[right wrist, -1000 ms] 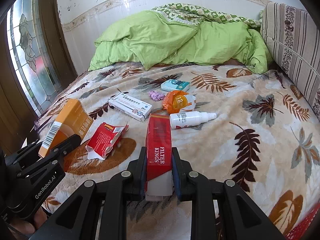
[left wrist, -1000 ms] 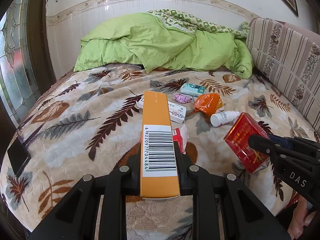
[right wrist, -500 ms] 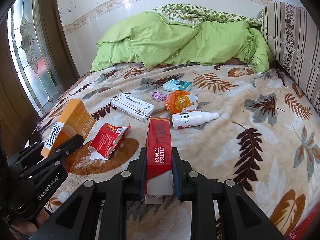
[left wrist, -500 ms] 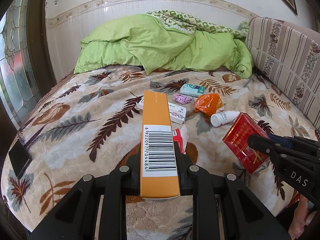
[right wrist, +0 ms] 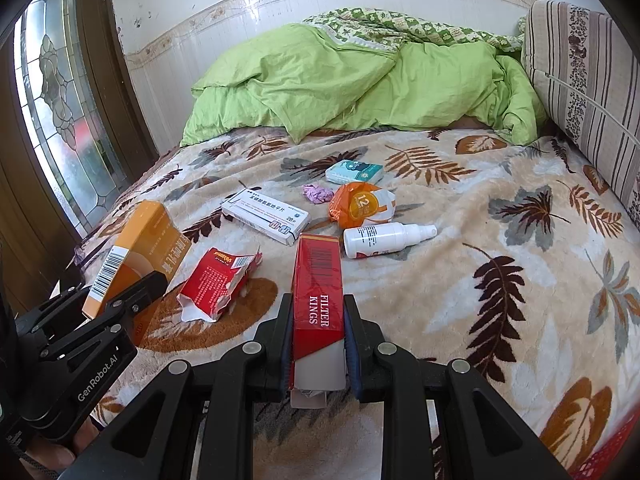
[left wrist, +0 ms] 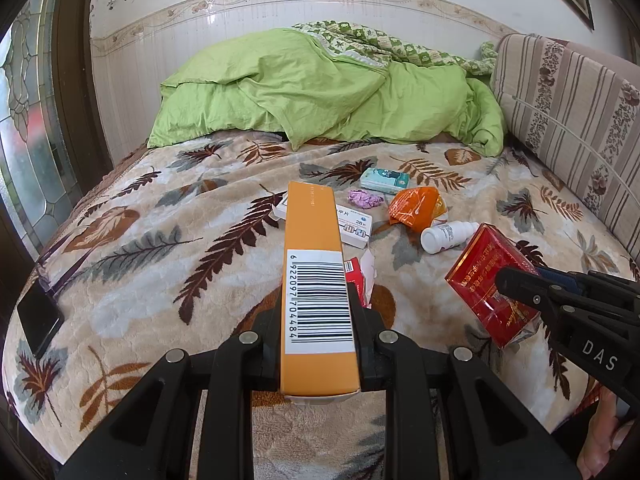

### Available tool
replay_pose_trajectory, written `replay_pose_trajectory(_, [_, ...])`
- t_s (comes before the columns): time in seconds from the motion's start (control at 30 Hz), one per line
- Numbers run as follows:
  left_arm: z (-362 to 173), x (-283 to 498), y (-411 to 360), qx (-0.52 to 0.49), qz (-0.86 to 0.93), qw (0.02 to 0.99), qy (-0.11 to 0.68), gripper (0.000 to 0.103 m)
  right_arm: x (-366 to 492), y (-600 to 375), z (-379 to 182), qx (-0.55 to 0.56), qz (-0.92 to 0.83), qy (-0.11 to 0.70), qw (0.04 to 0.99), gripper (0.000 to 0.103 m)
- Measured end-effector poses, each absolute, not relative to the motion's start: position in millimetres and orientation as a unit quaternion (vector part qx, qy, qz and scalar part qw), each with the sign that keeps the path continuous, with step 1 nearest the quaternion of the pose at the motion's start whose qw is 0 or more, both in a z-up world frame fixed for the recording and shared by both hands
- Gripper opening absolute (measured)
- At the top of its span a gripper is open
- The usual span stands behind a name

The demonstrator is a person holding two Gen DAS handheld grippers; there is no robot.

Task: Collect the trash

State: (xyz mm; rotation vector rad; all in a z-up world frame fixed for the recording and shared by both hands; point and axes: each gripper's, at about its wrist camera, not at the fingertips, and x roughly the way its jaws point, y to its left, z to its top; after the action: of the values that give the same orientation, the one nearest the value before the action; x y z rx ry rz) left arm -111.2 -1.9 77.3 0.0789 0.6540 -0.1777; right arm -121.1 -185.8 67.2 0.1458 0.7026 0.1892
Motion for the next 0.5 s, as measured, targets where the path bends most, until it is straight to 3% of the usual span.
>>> replay_pose_trajectory(0.5, [77.2,-111.8,-3.3,0.041,-0.088,0.942,0.32,0.023,-121.7,-186.3,69.5,0.079,0.089,0.342,0.932,0.023])
